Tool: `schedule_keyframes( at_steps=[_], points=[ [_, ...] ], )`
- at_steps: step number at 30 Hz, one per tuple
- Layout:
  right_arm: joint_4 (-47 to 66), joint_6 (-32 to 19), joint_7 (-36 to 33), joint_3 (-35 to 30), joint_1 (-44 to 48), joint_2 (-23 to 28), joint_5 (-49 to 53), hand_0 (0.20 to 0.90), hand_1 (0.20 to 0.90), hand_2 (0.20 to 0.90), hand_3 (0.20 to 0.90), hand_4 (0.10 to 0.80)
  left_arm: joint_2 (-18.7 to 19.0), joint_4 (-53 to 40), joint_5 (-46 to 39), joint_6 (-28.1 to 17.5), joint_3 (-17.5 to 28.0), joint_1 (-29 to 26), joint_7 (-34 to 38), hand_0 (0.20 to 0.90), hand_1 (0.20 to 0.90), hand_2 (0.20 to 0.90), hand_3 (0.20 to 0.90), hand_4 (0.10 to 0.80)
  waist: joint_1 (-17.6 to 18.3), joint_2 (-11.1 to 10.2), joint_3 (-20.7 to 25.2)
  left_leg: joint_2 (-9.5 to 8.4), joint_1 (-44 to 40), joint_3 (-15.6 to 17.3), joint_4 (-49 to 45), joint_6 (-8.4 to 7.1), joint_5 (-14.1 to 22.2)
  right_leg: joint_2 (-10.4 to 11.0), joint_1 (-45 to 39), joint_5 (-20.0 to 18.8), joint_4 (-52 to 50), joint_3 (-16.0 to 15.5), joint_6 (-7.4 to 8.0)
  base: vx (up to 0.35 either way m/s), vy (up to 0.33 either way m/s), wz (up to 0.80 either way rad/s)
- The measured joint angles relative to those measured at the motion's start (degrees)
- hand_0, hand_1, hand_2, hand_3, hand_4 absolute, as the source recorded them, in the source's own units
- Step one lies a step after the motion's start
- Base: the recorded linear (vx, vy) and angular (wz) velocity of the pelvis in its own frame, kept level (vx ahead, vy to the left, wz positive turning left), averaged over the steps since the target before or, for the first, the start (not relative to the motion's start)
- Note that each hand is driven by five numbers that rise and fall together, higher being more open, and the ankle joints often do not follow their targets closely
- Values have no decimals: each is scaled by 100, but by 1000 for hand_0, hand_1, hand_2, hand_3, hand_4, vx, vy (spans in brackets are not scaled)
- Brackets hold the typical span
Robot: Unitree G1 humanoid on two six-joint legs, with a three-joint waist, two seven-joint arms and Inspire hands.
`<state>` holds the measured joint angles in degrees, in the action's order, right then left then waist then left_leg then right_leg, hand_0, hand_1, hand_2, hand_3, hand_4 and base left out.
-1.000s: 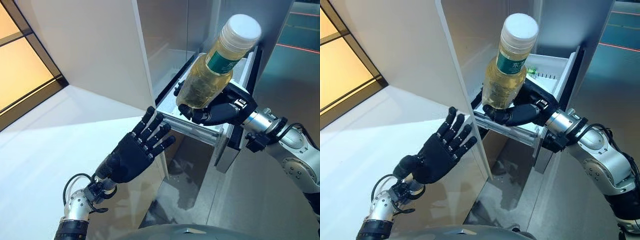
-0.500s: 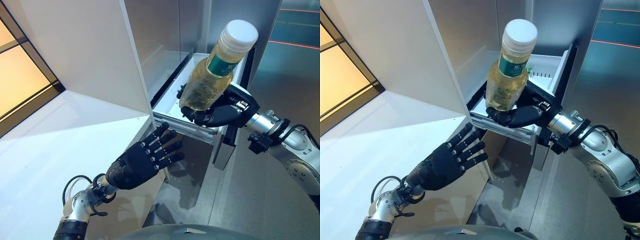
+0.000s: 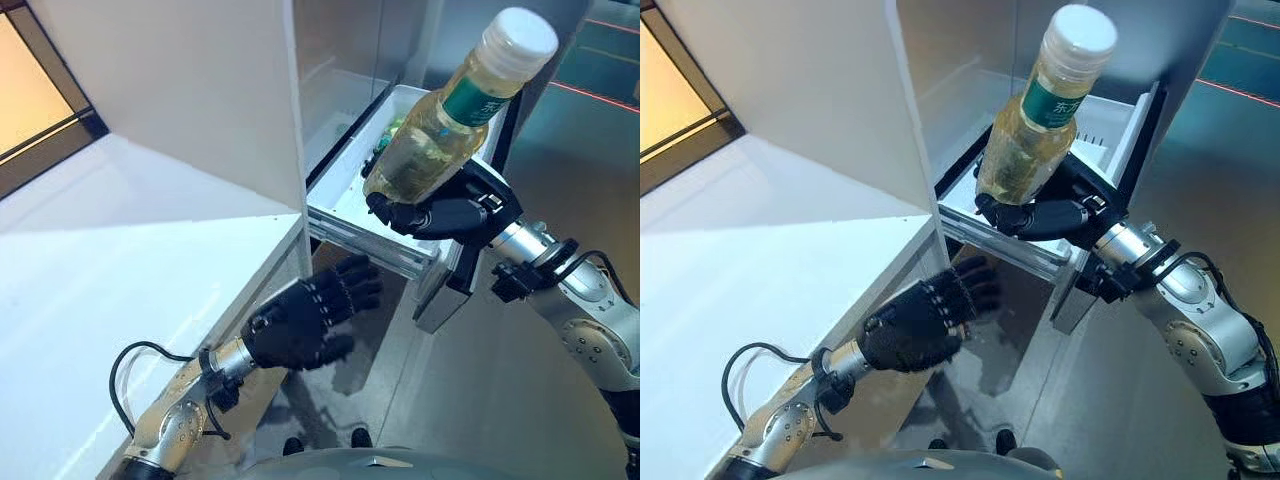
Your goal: Put drinks into fridge and close the fridge
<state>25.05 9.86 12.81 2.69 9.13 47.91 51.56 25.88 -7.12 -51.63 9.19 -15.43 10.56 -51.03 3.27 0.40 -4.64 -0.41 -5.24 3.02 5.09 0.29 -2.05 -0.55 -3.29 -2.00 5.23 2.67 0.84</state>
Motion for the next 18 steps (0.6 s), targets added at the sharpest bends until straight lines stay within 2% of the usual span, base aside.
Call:
schedule_keyframes(
  at_steps=[4, 6, 10, 11, 14, 18],
  points=[
    [-41, 0, -18, 18, 8, 2, -109, 300, 300, 300, 200, 100, 33, -26, -15, 670, -135, -37, -25, 900, 900, 900, 900, 800, -25, -5, -3, -32, -3, -21, -1, 25, 16, 3, -16, -1, -1, 1, -1, 14, 6, 3],
    [-71, 0, -4, 30, 9, 3, -108, 300, 300, 300, 200, 100, -9, 191, -136, 1274, -177, -43, -29, 900, 900, 900, 900, 800, -5, -5, -3, -54, -12, -6, 0, 36, 21, 21, -22, 0, -1, 4, 0, 34, 7, -2],
    [-138, 0, 31, 33, 36, 22, -96, 300, 300, 300, 200, 100, -411, 1375, -811, 2524, -196, 130, 55, 900, 900, 900, 900, 800, 34, -51, -32, -62, -40, 132, 17, 62, 37, 34, -4, 15, 3, 73, 21, 45, 2, -16],
    [-179, 0, 27, 35, 43, 30, -92, 300, 300, 300, 200, 100, -478, 1655, -863, 2715, -231, 197, 66, 900, 900, 900, 900, 800, 50, -67, -43, -59, -50, 152, 18, 62, 37, 47, -3, 21, 8, 92, 30, 21, -5, -13],
    [-279, 0, 29, 35, 53, 97, -81, 300, 300, 300, 200, 100, -615, 2333, -1052, 2954, -294, 425, 239, 900, 900, 900, 900, 800, 144, -84, -54, -58, -67, 186, 20, 65, 39, 54, -2, 22, 28, 133, 31, 13, -2, -8],
    [-408, 0, 26, 34, 52, 248, 166, 300, 300, 300, 200, 100, -714, 3253, -874, 2699, -149, 591, 802, 900, 900, 900, 900, 800, 193, -81, -57, -55, -73, 205, 25, 70, 43, 52, -2, 21, 29, 145, 31, 9, -2, -2]
  ],
)
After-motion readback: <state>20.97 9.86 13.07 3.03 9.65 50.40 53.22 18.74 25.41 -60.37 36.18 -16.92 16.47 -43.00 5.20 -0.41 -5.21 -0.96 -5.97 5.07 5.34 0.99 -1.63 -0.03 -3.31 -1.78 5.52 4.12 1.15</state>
